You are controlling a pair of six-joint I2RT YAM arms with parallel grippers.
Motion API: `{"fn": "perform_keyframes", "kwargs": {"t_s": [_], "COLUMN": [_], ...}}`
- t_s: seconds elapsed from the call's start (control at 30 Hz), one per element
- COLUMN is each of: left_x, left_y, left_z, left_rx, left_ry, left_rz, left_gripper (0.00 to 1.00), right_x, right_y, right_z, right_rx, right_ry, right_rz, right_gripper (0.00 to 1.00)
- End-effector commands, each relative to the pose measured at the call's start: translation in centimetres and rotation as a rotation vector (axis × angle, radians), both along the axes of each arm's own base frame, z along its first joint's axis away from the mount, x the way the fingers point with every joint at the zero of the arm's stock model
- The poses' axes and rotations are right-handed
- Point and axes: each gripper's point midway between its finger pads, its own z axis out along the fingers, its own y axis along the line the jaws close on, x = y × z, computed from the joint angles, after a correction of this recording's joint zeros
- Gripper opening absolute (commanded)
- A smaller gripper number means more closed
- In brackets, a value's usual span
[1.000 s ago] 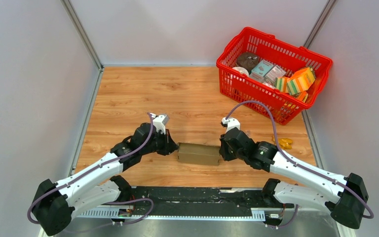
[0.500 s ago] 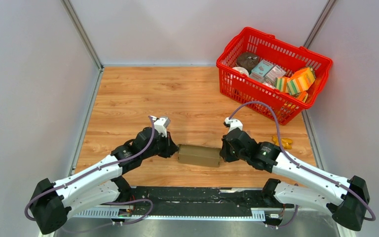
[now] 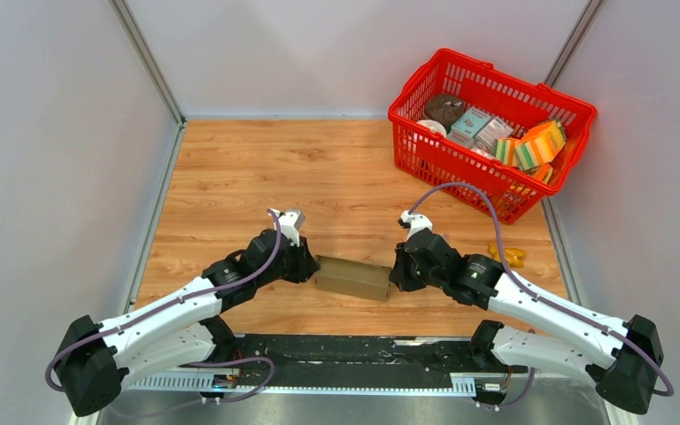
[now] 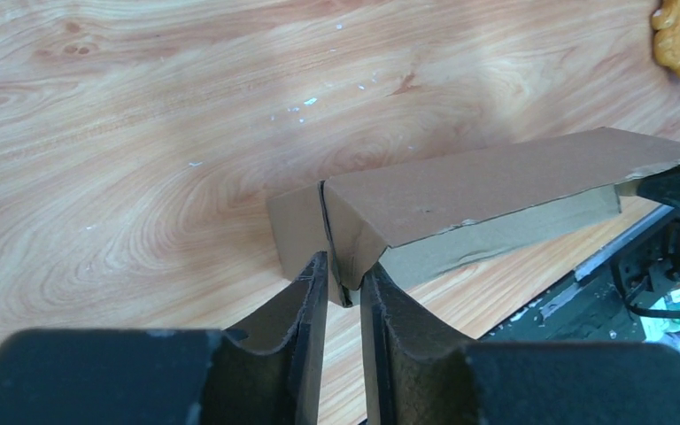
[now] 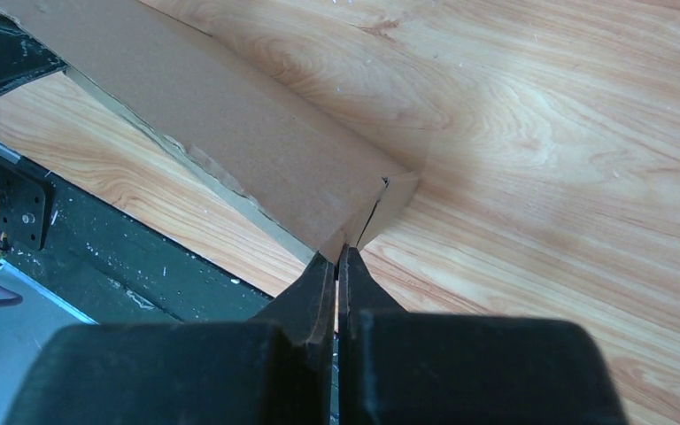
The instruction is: Fold the paper box
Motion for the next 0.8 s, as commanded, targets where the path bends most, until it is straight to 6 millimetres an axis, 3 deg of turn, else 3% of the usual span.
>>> {"fn": "perform_keyframes", "kwargs": {"t_s": [0.0,0.37,0.6,0.77], "left_x": [0.5,0.5,0.2,0.1], "left_y": [0.4,0.9,1.5,1.4], "left_z": [-0.4,-2.1,-3.1,-3.1], "left_rx": [0.036,0.088,0.139,0.149], "left_ry": [-0.007,0.020,0.029,0.018], "left_rz": [0.023,0.053,0.069,0.066], "left_gripper": [0.28,0.09,0.07,0.07], "right_x": [0.4,0.8,0.3,0.3], "right_y": [1.1,1.2,1.4,1.9], "right_z": [1.4,2.6,2.4,3.5], "right_rx": [0.074,0.111,0.150,0.232], "right_ry": [-0.043,-0.040,0.024,0.035], "right_rz": [0.023,-0.036,-0.092,-0.120], "right_gripper": [0.00,0.00,0.00,0.00]}}
